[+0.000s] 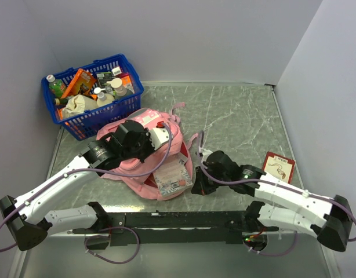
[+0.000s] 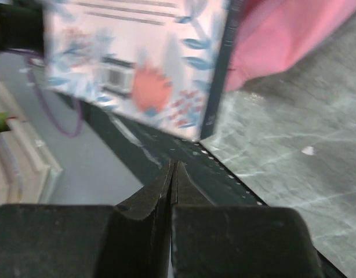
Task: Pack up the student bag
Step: Place the book in the student bag.
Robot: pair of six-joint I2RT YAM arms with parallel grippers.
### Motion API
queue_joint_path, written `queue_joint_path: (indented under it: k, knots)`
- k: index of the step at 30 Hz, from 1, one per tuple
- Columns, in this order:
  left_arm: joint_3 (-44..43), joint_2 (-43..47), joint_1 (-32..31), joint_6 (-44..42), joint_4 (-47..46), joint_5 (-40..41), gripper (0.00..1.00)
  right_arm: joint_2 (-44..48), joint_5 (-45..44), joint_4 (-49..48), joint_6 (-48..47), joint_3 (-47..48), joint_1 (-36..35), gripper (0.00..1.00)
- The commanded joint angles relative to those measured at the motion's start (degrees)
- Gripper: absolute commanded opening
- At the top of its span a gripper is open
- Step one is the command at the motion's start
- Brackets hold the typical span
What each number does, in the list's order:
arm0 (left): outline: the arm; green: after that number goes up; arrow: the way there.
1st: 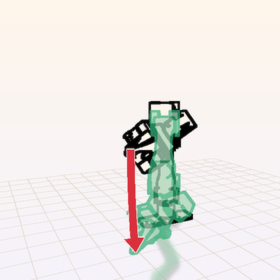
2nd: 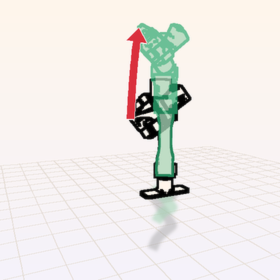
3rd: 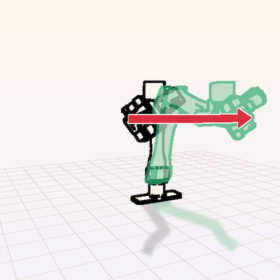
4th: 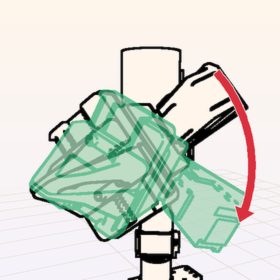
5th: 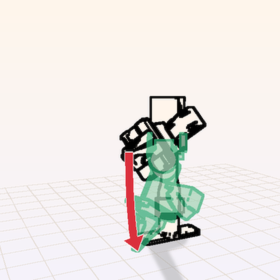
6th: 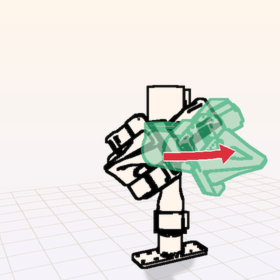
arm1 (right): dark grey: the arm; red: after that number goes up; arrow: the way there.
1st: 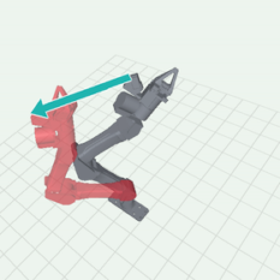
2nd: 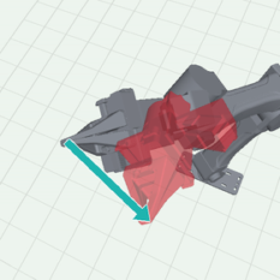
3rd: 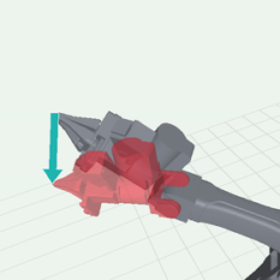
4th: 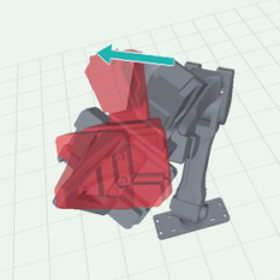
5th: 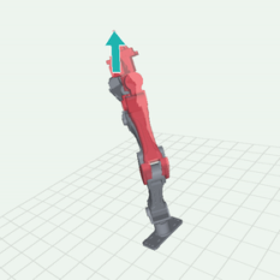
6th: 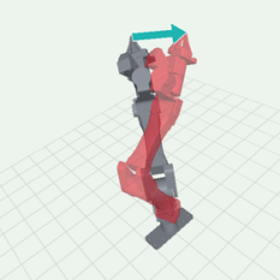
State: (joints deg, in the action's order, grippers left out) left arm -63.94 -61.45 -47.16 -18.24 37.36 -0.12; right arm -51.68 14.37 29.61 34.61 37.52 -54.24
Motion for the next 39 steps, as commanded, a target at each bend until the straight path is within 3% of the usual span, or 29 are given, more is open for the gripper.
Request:
queue_joint_path:
  k: [1, 10, 27, 30, 34, 35, 37, 38, 39]
  knots:
    - [-2.24, 2.39, 0.22, -1.01, -9.15, -0.06, 0.01, -5.7, -5.75, -0.77, -0.77, 4.05, -0.43, 0.0]
    - [-2.15, 3.0, 0.22, -0.83, -9.06, -0.06, 0.01, -14.15, -16.74, -5.17, -1.13, 10.82, 0.53, 0.0]
    - [-1.01, 4.41, 0.31, -0.92, -9.5, -0.05, 0.01, -21.17, -14.19, -23.53, 5.21, 9.24, 1.59, 0.0]
    - [-0.83, 4.32, 0.31, -0.74, -9.07, -0.06, 0.01, -23.46, -14.2, -20.92, 4.07, 12.75, 1.5, 0.0]
    - [-0.13, 4.76, 0.31, -1.1, -9.06, -0.06, 0.01, -20.93, -20.42, -11.72, 3.45, 14.77, 1.59, 0.01]
    - [0.22, 5.02, 0.22, -1.18, -9.06, -0.06, 0.01, -20.13, -22.09, -8.72, 3.97, 15.13, 2.2, 0.26]
    - [0.48, 5.11, 0.22, -1.1, -9.15, -0.06, 0.01, -16.97, -26.39, -3.96, 4.41, 16.0, 3.61, 0.49]
    - [0.66, 5.37, 0.31, -1.1, -9.24, -0.06, 0.01, -15.74, -27.72, 0.93, 5.2, 16.18, 5.7, 0.68]
    - [0.75, 5.38, 0.22, -1.27, -9.33, 0.03, 0.01, -13.38, -28.77, 3.16, 5.64, 16.27, 7.2, 0.81]
